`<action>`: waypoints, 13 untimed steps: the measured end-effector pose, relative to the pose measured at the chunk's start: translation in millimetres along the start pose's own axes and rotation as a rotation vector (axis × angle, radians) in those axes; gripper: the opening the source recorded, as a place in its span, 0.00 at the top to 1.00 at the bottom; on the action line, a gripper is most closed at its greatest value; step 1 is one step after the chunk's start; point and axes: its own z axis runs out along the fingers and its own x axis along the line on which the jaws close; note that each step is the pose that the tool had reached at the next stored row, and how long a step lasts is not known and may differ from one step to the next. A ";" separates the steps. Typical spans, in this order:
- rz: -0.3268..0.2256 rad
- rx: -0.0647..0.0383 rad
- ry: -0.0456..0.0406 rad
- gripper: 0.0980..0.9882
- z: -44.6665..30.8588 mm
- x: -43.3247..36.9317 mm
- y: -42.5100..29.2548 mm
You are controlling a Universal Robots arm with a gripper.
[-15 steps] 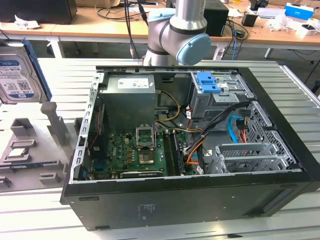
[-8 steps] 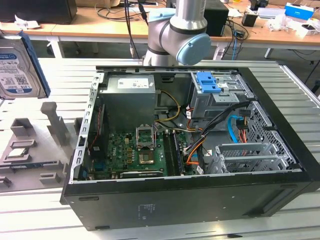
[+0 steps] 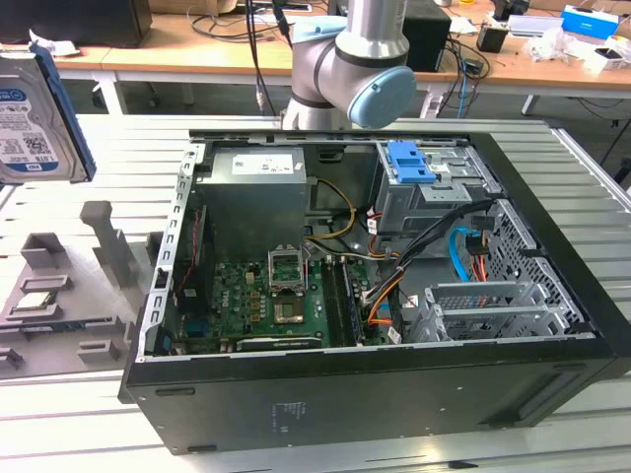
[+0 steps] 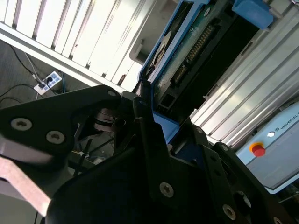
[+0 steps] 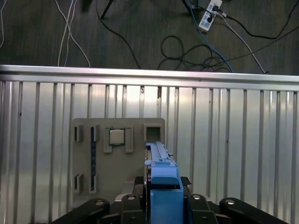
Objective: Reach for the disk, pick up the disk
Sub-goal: 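Pick up the disk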
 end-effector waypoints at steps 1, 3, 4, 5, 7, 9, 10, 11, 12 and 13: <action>0.000 0.000 -0.0001 0.70 -1.7 0.0 -0.1; 0.000 0.000 0.0000 0.70 -7.3 0.1 -0.3; 0.000 0.000 0.0000 0.70 -8.7 0.1 -0.3; 0.000 0.000 0.0000 0.70 -11.5 0.1 -0.5; 0.000 0.000 0.0000 0.70 -15.1 0.1 -0.6; 0.000 0.000 -0.0001 0.70 -18.3 0.1 -0.7; 0.000 0.000 0.0000 0.70 -20.1 0.2 -0.8; 0.000 0.000 0.0000 0.70 -21.5 0.2 -0.9; 0.000 0.000 -0.0001 0.70 -24.4 0.2 -1.0; 0.000 0.000 0.0000 0.70 -27.1 0.2 -1.2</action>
